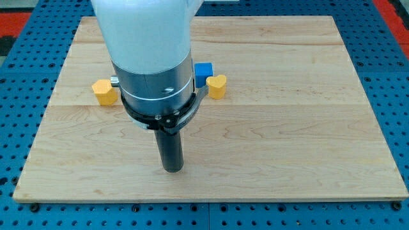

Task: Form a diagonal line with green blocks and red star

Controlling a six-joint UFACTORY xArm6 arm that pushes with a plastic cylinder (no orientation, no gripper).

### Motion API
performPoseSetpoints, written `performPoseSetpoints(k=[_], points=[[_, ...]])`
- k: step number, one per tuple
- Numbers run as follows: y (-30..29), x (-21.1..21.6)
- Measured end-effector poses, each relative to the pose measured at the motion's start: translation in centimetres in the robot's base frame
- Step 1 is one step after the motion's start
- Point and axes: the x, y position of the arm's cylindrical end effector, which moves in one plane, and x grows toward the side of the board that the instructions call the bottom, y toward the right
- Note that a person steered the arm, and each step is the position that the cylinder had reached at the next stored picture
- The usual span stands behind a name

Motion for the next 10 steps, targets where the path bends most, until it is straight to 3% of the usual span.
performPoseSetpoints(k=[3, 4, 5, 9, 10], points=[[-0.7, 0.1], [-3.8, 0.6], [-10.7, 0.4], [-10.3, 1.1], [-11.1, -2.8]])
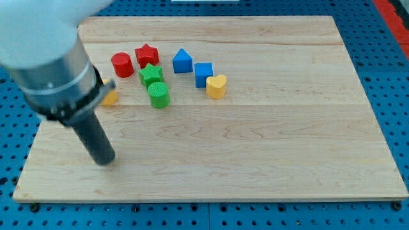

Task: Form a diagonal line with green blocks and red star

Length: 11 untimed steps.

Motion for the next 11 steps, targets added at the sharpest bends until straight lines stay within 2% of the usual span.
performPoseSetpoints(k=[1, 2, 5, 6, 7, 10, 11], points=[[-0.5, -3.4], [9.6, -3.5], [8.1, -13.2], [8.9, -14.7], [4.8, -16.5], [2.9, -21.2], [-1.5, -21.9]])
